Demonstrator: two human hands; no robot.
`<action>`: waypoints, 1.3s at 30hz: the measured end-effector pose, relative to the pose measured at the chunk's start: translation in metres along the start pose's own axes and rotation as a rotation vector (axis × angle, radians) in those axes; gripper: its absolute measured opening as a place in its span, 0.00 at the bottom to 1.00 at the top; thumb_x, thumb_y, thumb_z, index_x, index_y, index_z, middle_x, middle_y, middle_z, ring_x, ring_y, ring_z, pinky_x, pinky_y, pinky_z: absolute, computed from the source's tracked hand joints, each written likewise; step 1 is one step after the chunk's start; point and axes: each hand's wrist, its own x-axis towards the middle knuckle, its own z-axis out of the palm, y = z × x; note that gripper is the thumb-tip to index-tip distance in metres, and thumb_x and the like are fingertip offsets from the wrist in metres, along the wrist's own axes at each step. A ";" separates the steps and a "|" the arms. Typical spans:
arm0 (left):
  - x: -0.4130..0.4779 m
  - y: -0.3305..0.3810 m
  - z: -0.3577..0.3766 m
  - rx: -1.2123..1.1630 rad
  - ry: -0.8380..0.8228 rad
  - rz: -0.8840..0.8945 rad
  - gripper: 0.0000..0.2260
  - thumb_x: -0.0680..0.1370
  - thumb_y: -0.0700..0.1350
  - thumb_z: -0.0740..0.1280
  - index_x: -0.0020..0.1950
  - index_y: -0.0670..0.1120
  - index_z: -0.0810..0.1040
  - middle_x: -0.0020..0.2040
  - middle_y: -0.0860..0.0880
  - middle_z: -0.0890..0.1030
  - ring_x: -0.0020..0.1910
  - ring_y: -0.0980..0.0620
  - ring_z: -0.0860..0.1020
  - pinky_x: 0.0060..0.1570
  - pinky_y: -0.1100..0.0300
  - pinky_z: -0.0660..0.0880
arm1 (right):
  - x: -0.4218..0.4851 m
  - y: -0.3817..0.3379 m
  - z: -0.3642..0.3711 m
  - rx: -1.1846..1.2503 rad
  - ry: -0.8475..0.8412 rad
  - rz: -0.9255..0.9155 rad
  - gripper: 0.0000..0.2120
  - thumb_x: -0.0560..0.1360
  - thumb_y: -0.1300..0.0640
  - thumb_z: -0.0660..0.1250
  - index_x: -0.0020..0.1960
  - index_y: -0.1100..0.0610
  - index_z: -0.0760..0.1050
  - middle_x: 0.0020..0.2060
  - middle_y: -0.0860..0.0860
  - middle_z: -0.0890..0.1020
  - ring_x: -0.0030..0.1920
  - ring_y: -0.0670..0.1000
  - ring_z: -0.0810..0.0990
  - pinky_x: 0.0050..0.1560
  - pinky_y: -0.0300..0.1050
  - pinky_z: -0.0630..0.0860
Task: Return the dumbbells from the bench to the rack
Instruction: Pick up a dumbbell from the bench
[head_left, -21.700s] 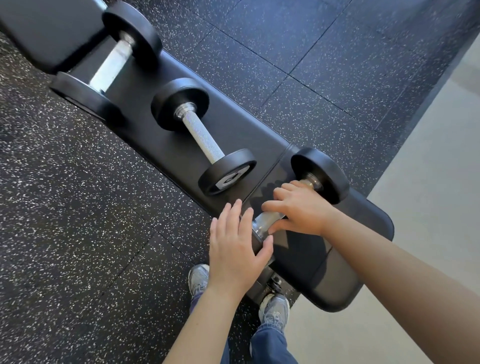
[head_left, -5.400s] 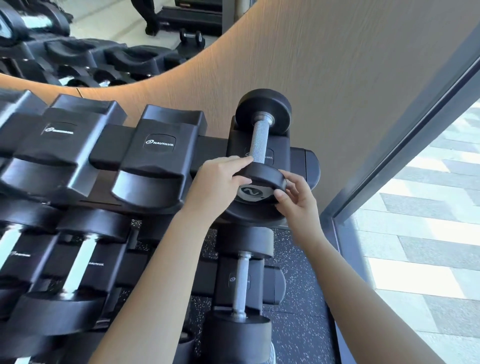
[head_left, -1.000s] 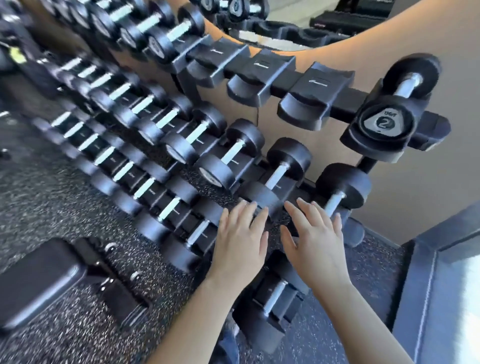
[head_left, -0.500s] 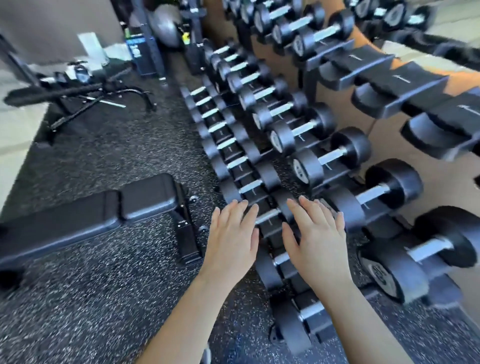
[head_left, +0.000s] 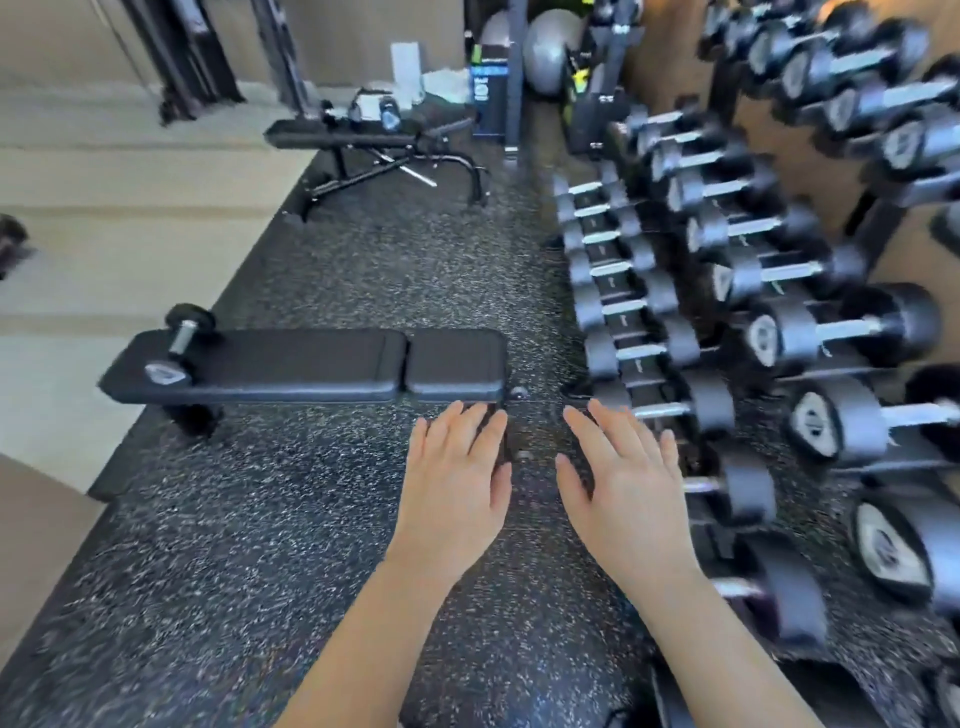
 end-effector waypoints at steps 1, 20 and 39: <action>-0.003 -0.022 -0.004 -0.001 0.006 -0.026 0.19 0.72 0.49 0.62 0.61 0.44 0.76 0.58 0.45 0.79 0.60 0.43 0.75 0.59 0.41 0.69 | 0.005 -0.020 0.009 0.001 -0.008 -0.019 0.20 0.69 0.52 0.65 0.59 0.57 0.77 0.55 0.56 0.81 0.56 0.60 0.79 0.54 0.70 0.71; -0.056 -0.342 -0.046 0.139 0.128 -0.452 0.18 0.71 0.44 0.64 0.59 0.42 0.76 0.57 0.43 0.80 0.58 0.41 0.77 0.56 0.38 0.71 | 0.101 -0.322 0.170 0.146 -0.183 -0.442 0.20 0.70 0.52 0.64 0.61 0.56 0.76 0.56 0.56 0.81 0.58 0.60 0.79 0.55 0.65 0.73; 0.114 -0.554 -0.014 0.125 0.132 -0.743 0.19 0.70 0.37 0.71 0.61 0.41 0.75 0.60 0.42 0.78 0.61 0.40 0.74 0.60 0.37 0.66 | 0.335 -0.448 0.350 0.318 -0.309 -0.691 0.20 0.71 0.55 0.65 0.62 0.58 0.74 0.59 0.58 0.78 0.61 0.63 0.76 0.58 0.70 0.68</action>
